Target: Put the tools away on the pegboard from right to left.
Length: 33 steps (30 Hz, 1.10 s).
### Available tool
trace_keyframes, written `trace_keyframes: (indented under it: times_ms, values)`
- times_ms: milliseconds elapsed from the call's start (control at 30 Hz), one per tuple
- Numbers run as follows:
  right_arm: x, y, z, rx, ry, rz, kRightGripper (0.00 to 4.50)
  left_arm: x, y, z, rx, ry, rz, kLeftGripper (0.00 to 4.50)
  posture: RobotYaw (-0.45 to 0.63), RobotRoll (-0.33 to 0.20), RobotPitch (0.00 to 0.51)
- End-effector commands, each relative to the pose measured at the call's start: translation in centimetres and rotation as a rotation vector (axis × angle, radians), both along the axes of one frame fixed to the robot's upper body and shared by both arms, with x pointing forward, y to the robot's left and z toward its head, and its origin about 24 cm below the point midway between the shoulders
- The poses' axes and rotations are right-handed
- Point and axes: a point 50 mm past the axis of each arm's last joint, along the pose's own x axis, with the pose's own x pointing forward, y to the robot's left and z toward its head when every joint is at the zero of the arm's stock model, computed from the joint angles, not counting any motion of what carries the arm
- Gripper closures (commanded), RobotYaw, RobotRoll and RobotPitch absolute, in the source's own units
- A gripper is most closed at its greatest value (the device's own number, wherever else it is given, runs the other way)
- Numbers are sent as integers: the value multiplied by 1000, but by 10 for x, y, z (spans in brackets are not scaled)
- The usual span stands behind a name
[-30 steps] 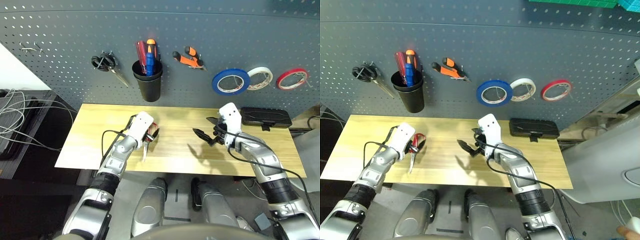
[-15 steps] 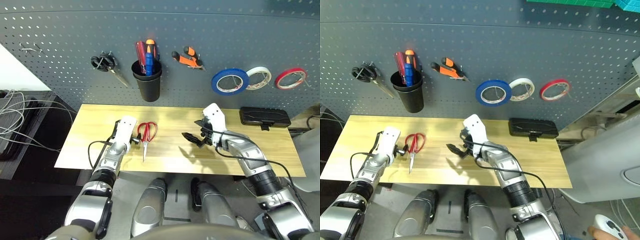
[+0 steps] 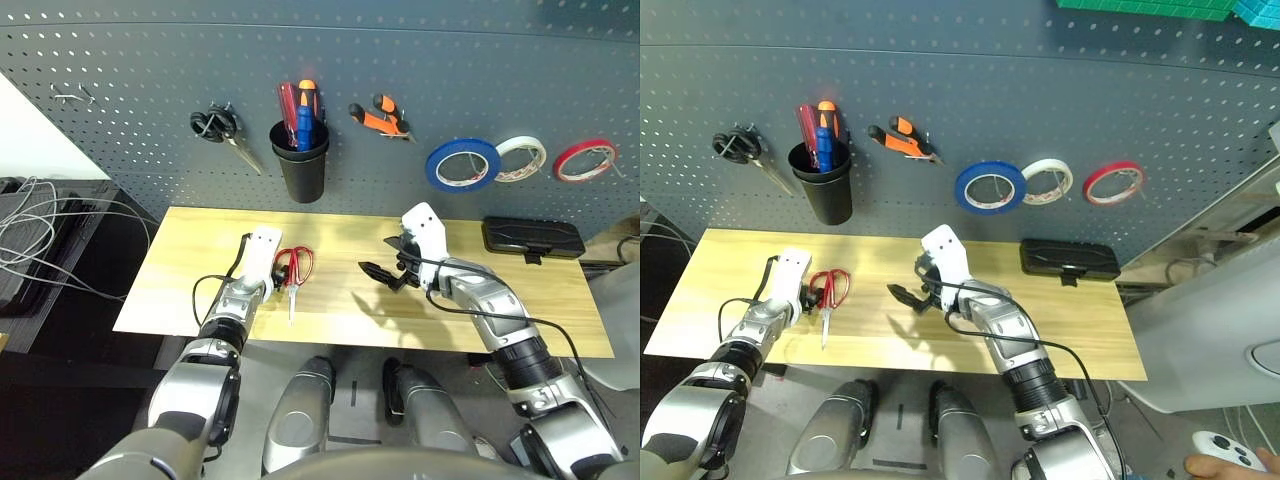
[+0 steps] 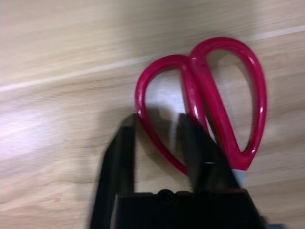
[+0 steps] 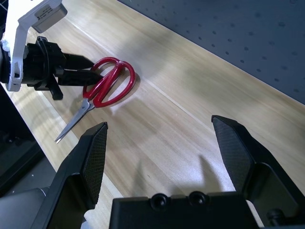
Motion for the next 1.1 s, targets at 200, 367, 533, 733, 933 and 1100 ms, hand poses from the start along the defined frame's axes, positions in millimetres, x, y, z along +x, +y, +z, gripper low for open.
trace_keyframes:
  times_ms: [200,367,533,733,933,1100]
  values:
    - [4,4,19,42,-95,21,0,-10,-6,7,-67,-237,-85,4458,113,0,205]
    - [6,5,30,51,-142,38,0,-17,-1,31,-59,-493,-153,4458,122,0,205]
    - [6,8,42,72,-189,72,0,-29,22,50,-33,-673,-63,4458,131,0,205]
    - [5,14,54,103,-248,131,0,-48,27,59,9,-827,-139,4458,136,0,204]
    - [3,25,75,185,-338,196,0,-59,30,71,36,-978,-154,4458,139,0,205]
    - [3,29,82,210,-367,215,0,-54,45,105,109,-1169,-72,4458,143,0,205]
